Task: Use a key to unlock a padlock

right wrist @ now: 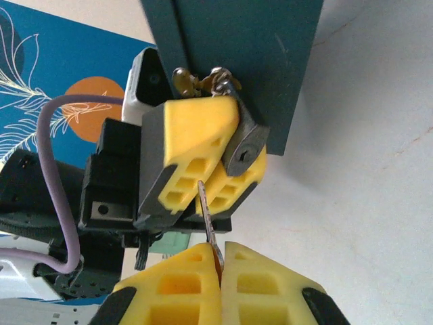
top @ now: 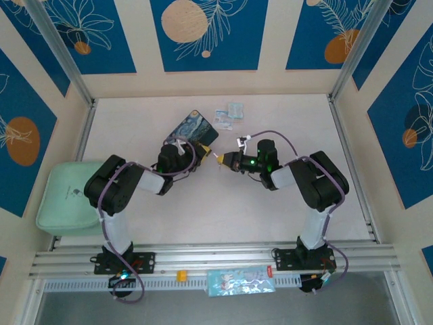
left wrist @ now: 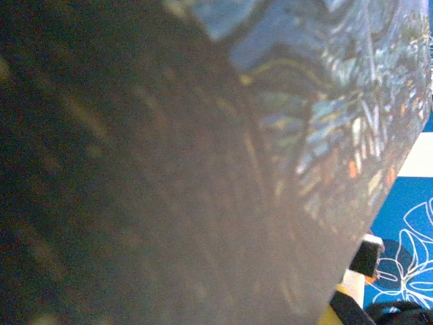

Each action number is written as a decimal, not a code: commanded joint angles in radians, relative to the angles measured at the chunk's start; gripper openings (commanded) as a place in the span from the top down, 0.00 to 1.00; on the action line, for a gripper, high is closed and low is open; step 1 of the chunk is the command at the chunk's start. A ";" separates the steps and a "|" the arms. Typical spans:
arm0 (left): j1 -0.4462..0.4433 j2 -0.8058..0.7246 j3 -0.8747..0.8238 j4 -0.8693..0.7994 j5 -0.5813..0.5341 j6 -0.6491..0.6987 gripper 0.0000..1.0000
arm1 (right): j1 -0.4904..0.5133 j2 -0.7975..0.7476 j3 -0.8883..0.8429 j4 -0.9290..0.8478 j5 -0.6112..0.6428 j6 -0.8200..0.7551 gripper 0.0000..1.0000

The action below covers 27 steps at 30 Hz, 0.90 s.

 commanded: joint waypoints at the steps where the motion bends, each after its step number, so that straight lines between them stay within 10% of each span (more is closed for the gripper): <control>1: 0.008 -0.014 -0.015 0.119 0.047 -0.052 1.00 | 0.002 0.031 0.040 0.045 -0.037 0.015 1.00; 27: 0.005 0.023 -0.005 0.161 0.052 -0.053 1.00 | 0.032 0.104 0.078 0.098 -0.021 0.056 1.00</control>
